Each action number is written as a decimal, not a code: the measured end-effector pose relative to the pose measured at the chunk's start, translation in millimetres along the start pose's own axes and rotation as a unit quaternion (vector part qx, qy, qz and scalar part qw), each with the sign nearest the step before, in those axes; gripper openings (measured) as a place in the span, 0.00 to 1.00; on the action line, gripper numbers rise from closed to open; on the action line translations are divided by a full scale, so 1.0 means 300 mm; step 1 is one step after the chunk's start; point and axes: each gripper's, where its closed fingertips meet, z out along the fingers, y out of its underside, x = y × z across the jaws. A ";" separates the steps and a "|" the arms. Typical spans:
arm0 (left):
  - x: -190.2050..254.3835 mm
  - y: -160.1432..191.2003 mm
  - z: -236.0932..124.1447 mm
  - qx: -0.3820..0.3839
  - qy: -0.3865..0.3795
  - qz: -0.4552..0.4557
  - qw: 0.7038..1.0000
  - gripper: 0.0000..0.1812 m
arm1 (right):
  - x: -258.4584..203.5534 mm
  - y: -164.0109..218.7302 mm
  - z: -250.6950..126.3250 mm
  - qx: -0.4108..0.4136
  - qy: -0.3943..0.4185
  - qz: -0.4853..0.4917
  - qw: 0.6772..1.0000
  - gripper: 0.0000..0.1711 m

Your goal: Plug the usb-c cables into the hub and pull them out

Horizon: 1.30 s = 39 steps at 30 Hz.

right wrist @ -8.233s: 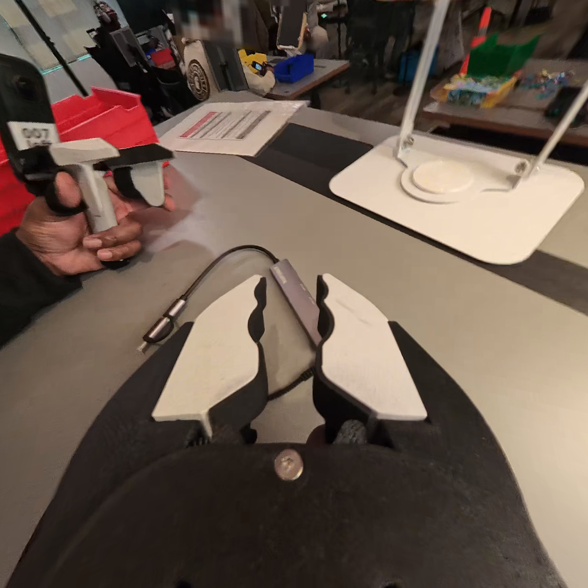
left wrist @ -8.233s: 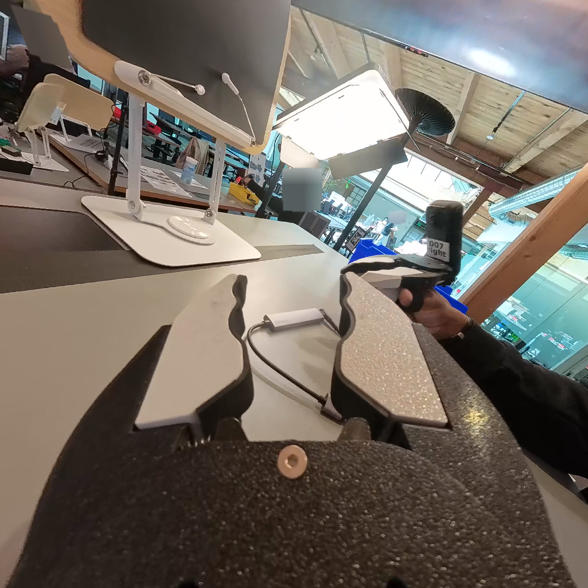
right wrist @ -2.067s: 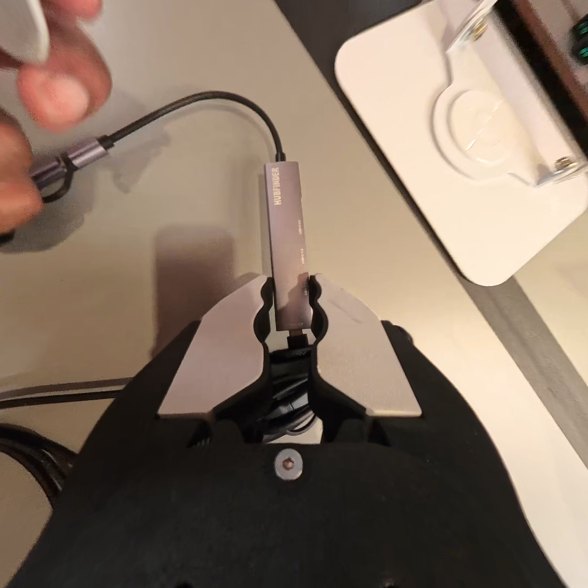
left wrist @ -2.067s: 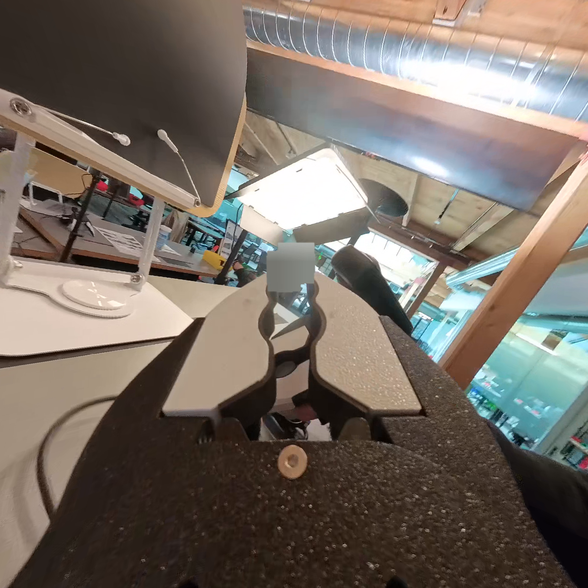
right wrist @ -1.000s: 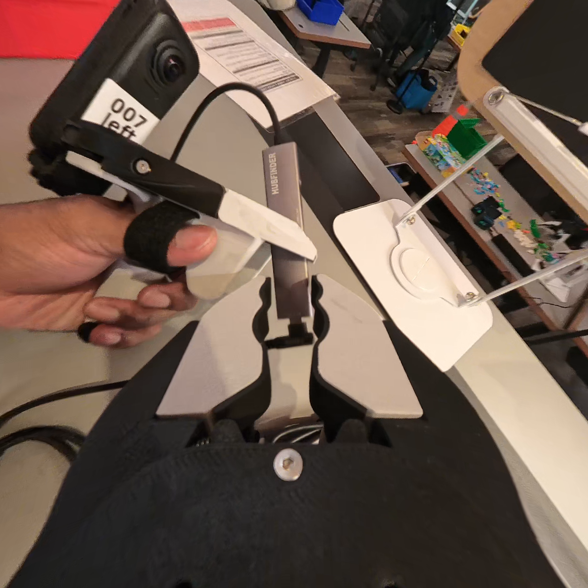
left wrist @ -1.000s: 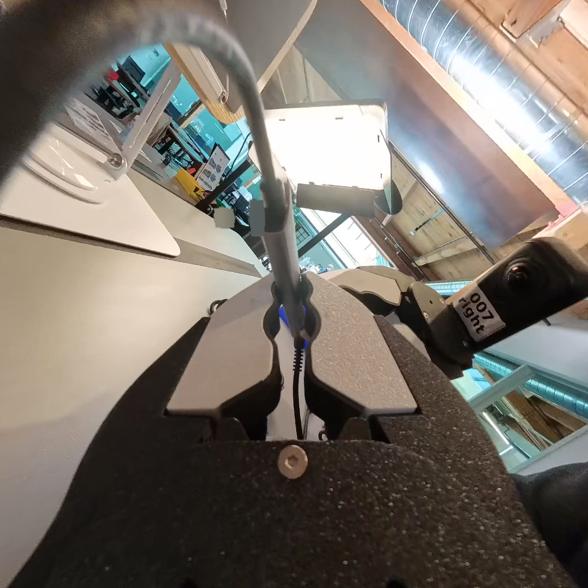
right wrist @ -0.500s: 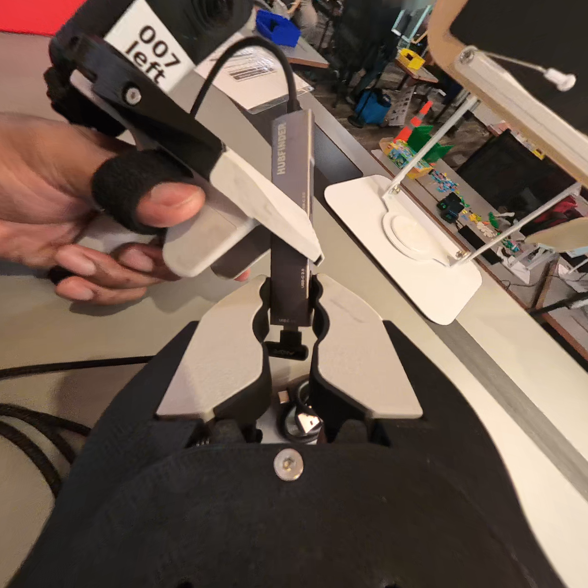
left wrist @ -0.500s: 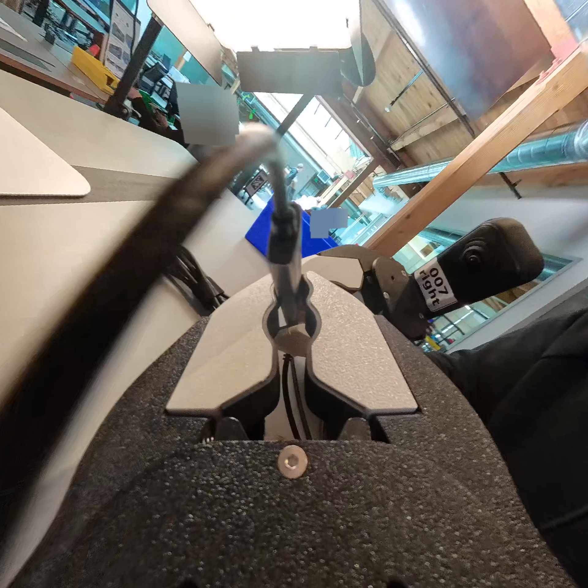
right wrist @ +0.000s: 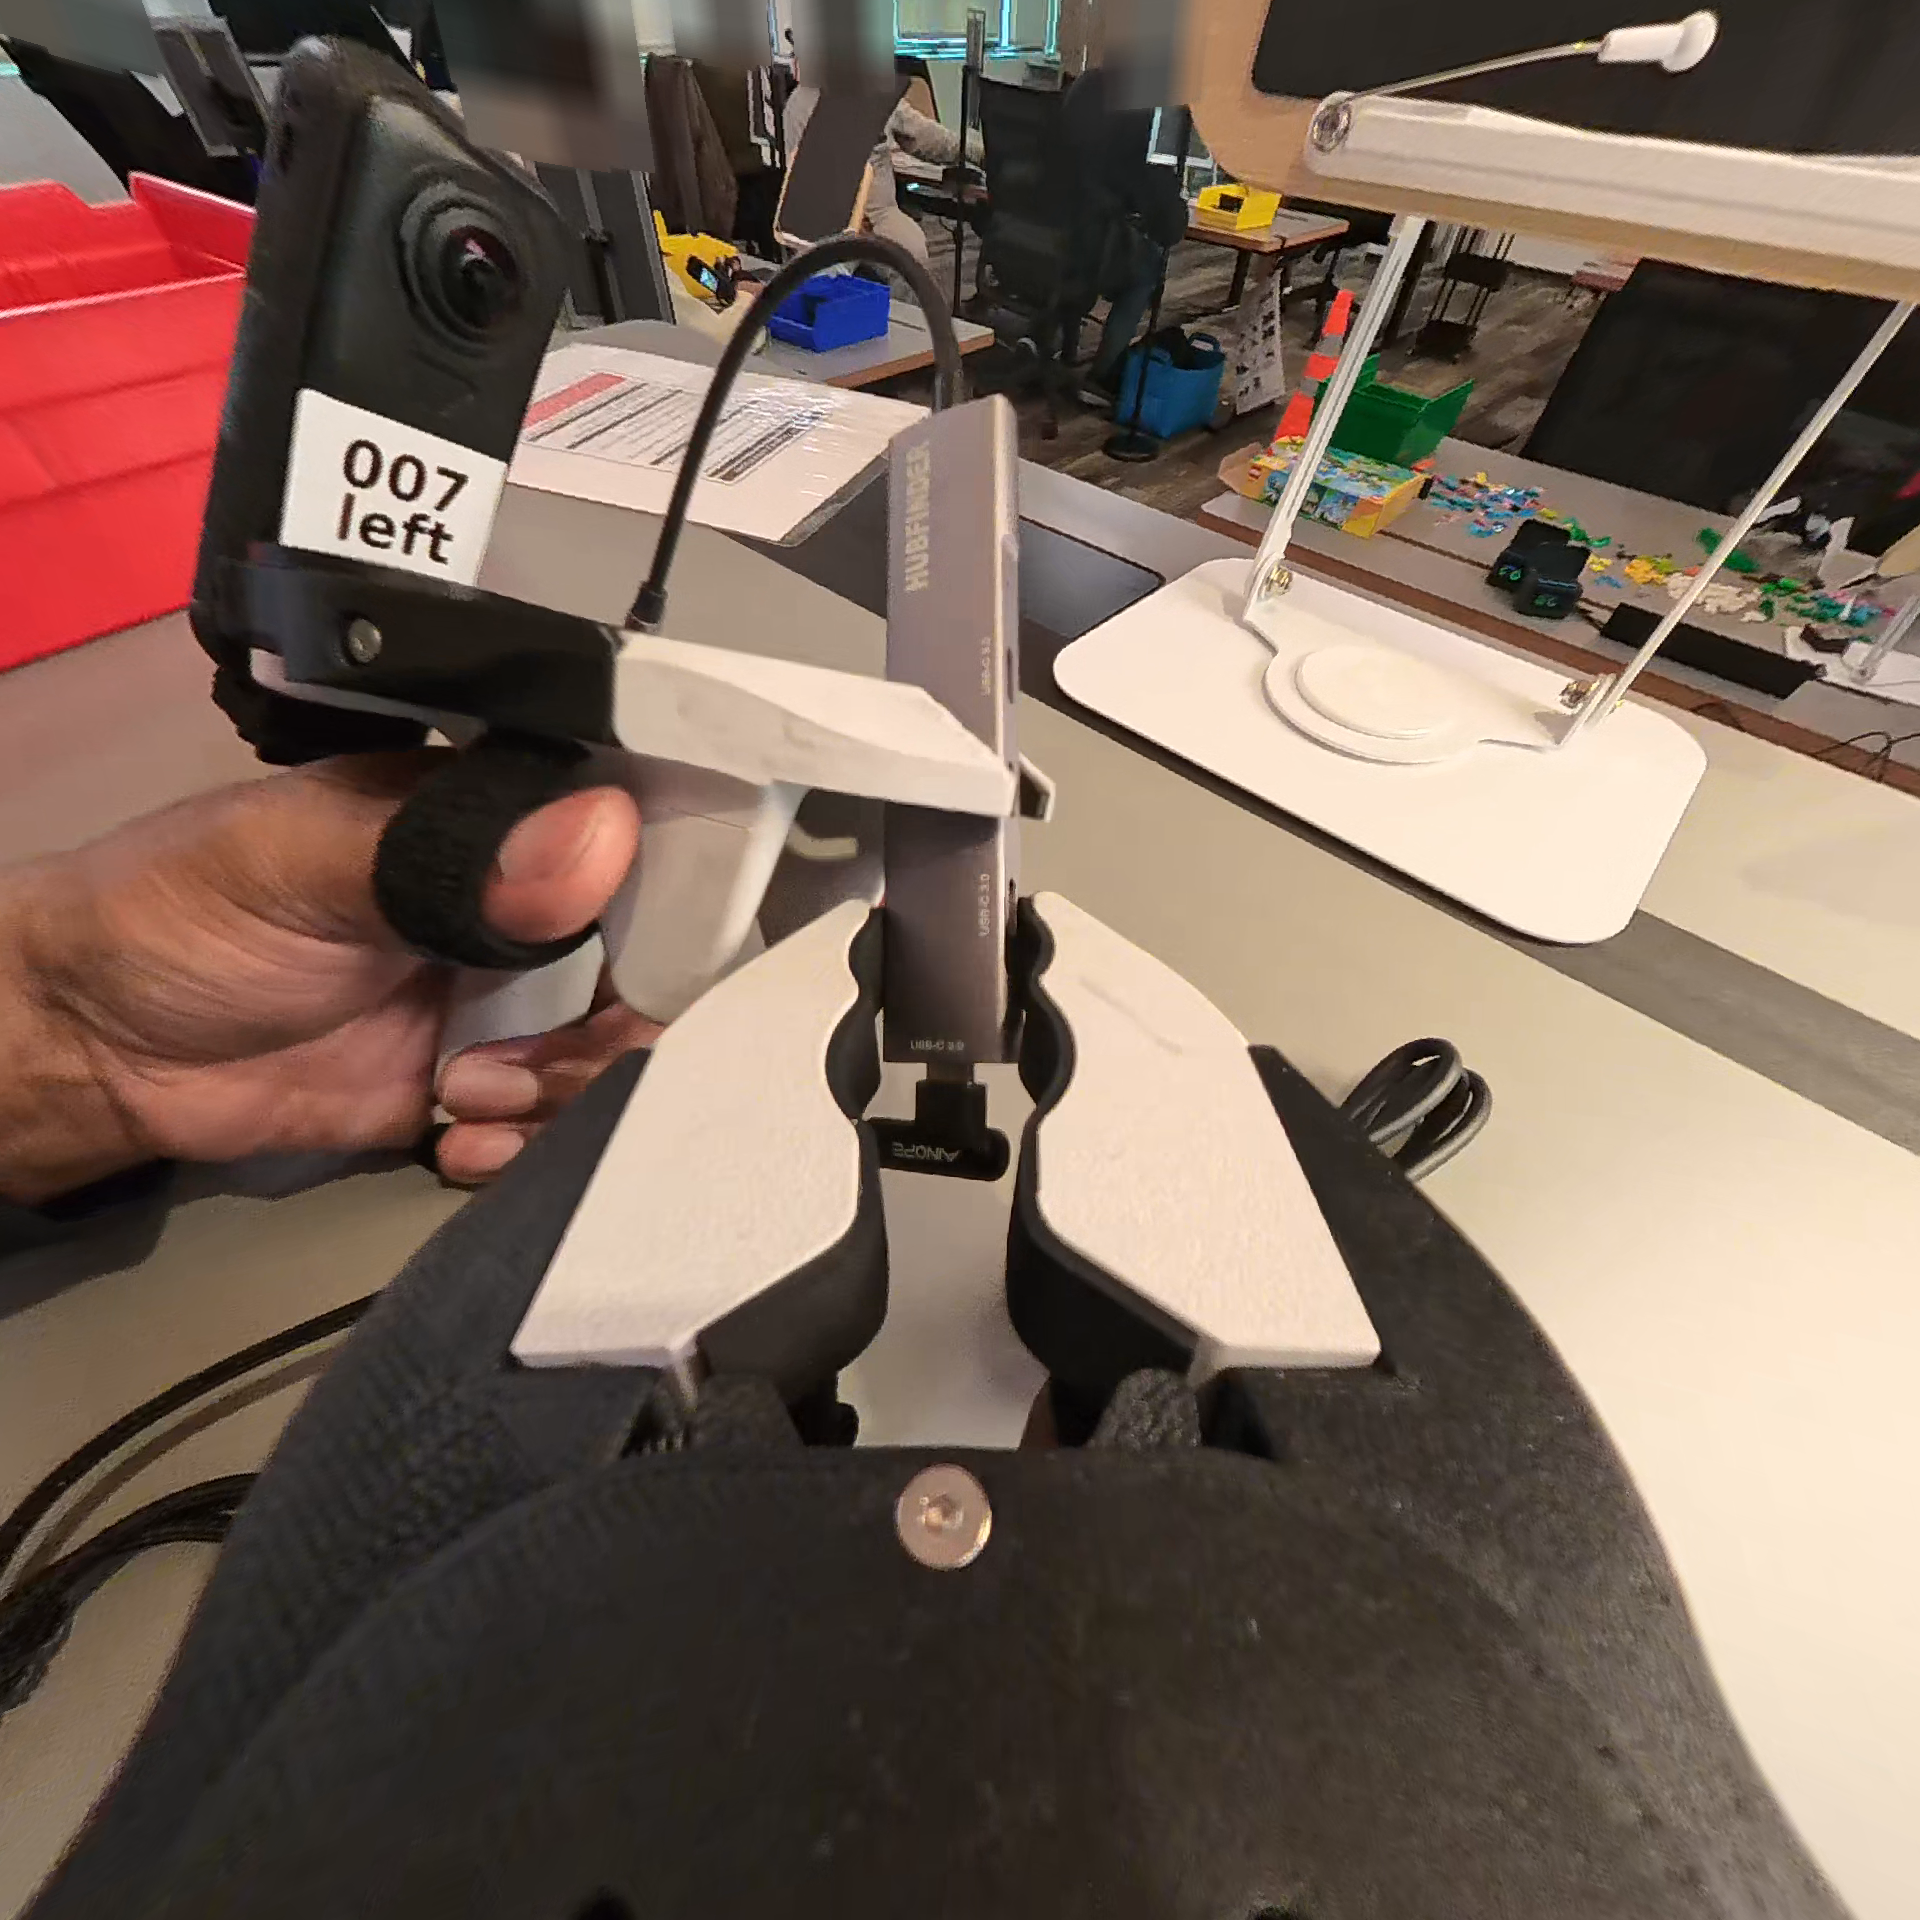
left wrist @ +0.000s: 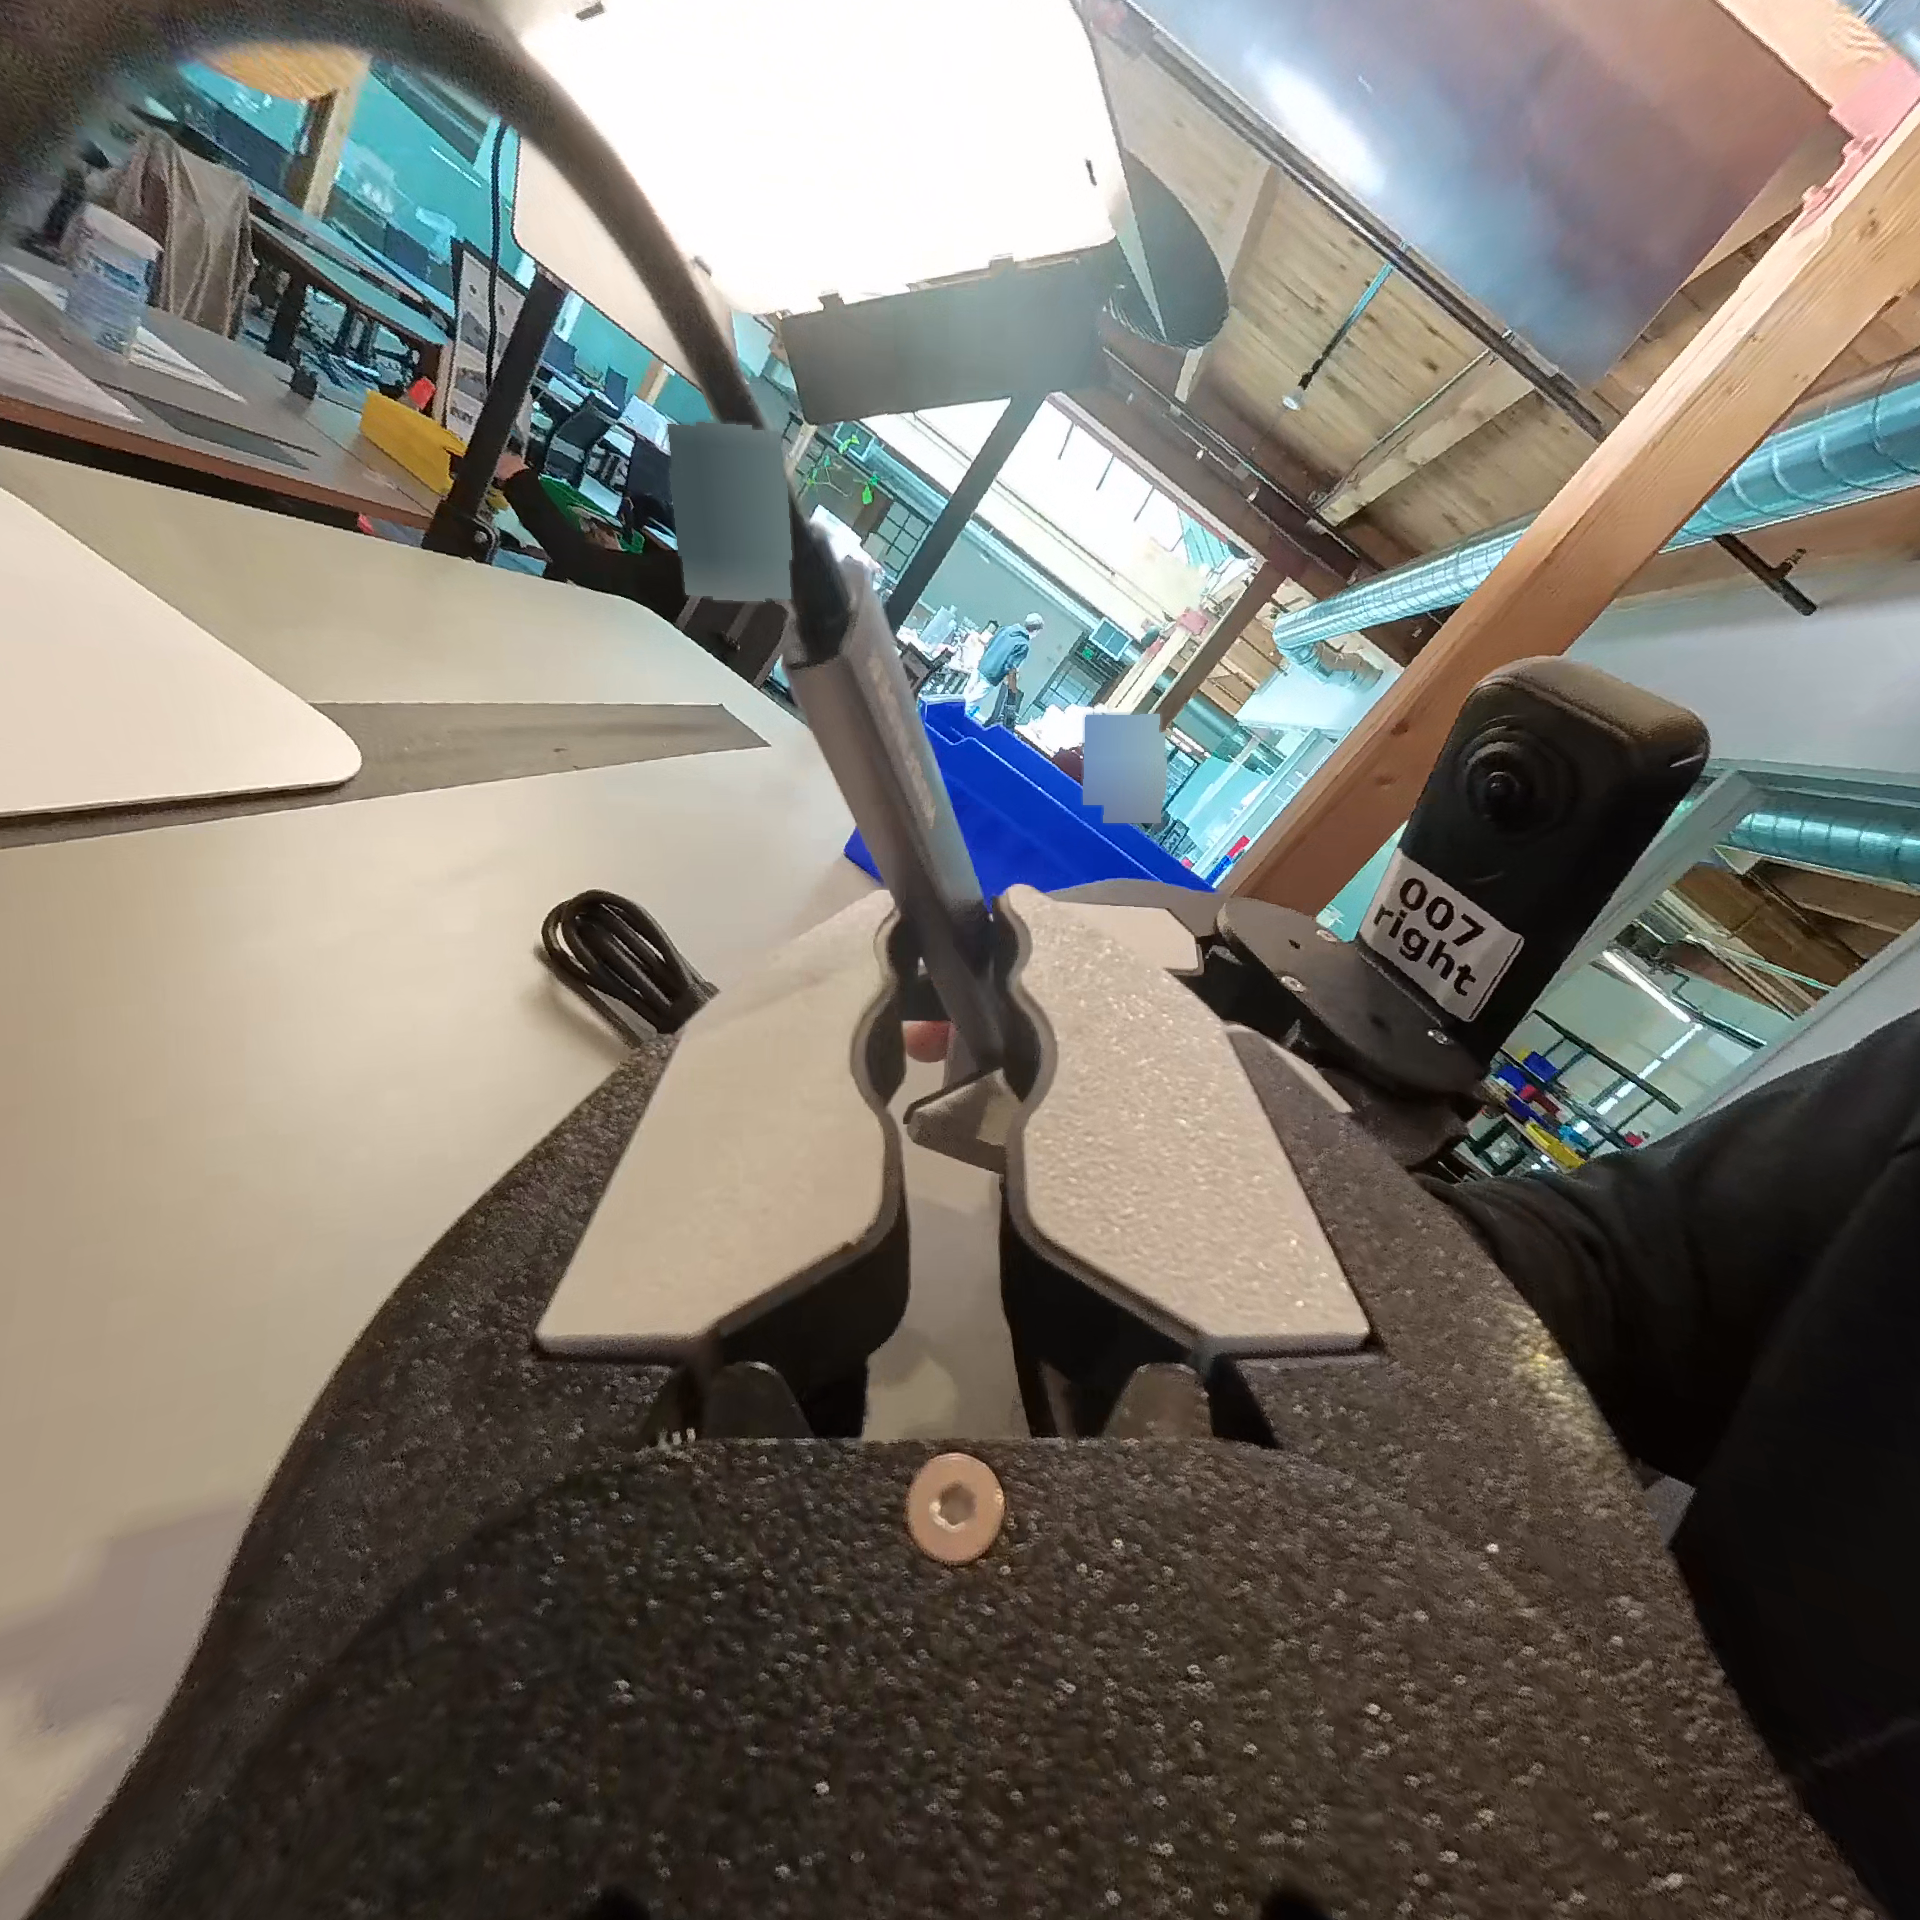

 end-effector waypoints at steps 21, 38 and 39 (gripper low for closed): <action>0.008 0.168 0.011 -0.184 0.016 -0.054 0.981 0.05 | 0.265 0.247 -0.092 -0.228 -0.068 0.032 0.971 0.18; -0.051 0.262 -0.004 -0.279 -0.058 -0.050 0.957 0.06 | 0.123 0.267 -0.067 -0.218 -0.127 -0.151 0.956 0.34; -0.051 0.264 -0.004 -0.280 -0.059 -0.048 0.957 0.07 | 0.131 0.273 -0.060 -0.218 -0.113 -0.161 0.956 0.30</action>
